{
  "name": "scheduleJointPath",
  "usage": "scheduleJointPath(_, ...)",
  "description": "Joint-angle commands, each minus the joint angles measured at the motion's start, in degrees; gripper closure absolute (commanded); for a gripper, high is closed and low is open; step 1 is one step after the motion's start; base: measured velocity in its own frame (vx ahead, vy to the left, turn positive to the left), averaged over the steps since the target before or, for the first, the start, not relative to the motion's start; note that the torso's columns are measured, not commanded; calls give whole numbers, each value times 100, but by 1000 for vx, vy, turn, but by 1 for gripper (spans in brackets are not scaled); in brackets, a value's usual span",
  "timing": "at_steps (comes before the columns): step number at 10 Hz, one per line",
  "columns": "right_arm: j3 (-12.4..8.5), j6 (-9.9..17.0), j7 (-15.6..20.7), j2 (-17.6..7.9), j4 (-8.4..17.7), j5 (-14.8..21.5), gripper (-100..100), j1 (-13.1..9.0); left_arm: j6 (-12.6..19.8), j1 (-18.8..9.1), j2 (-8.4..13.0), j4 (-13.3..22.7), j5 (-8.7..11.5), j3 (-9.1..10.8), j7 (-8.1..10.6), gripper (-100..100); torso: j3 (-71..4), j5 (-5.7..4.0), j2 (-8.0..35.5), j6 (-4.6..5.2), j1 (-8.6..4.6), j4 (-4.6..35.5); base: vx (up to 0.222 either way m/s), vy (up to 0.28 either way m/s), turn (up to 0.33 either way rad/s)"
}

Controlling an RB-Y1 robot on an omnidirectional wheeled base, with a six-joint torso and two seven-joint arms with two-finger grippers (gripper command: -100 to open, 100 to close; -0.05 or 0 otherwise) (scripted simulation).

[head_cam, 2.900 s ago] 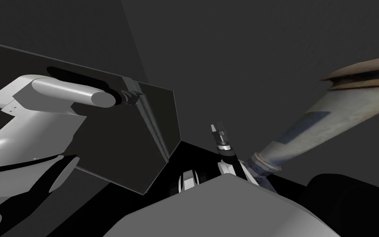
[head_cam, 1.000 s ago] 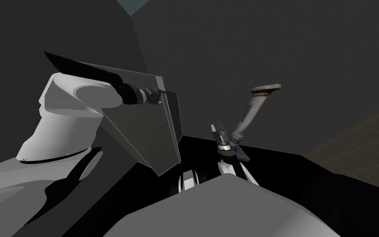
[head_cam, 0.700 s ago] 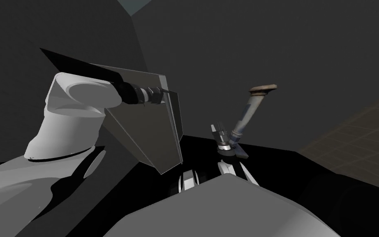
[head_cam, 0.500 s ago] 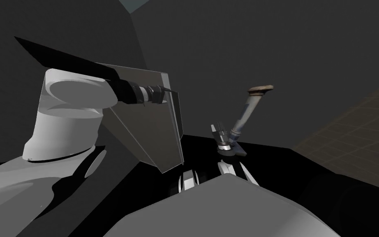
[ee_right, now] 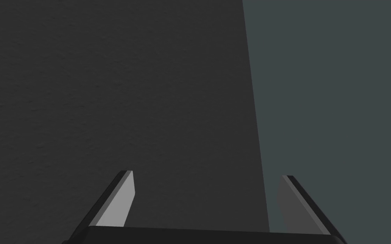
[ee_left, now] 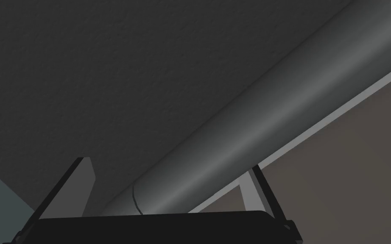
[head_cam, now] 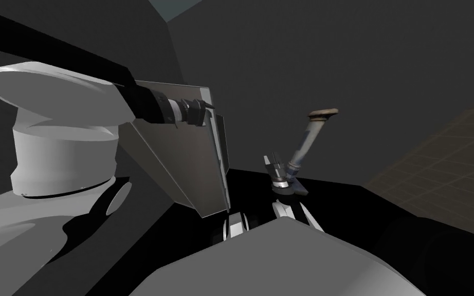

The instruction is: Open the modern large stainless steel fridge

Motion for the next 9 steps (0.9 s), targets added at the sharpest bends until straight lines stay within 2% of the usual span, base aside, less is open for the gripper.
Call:
scheduleJointPath(1, -1, 0, 0, 0, 0, 0, 0, 0, 268, -329, 179, 58, 230, 147, 162, -100, -8, -3, -1, 7, 6, 2, 37, 5, 33)
scheduleJointPath(2, 0, 0, 0, 0, 0, 0, 0, 0, 328, -408, 219, 75, 284, 179, 197, -100, -1, 1, 3, 0, 6, 1, 50, 0, -2)
scheduleJointPath(3, 0, 0, 0, 0, 0, 0, 0, 0, 285, -357, 190, 56, 242, 151, 177, -100, 5, 3, 8, -2, 8, 2, 22, -1, 4)
scheduleJointPath(4, 0, 0, 0, 0, 0, 0, 0, -1, 304, -371, 194, 56, 255, 156, 188, 0, 5, 4, 11, -1, 10, 0, 0, 0, 0)
scheduleJointPath(9, 0, 0, 0, 0, 0, 0, 0, -1, 302, -370, 193, 56, 253, 155, 187, 0, 14, 5, 21, -5, 13, 6, 0, 0, 0)
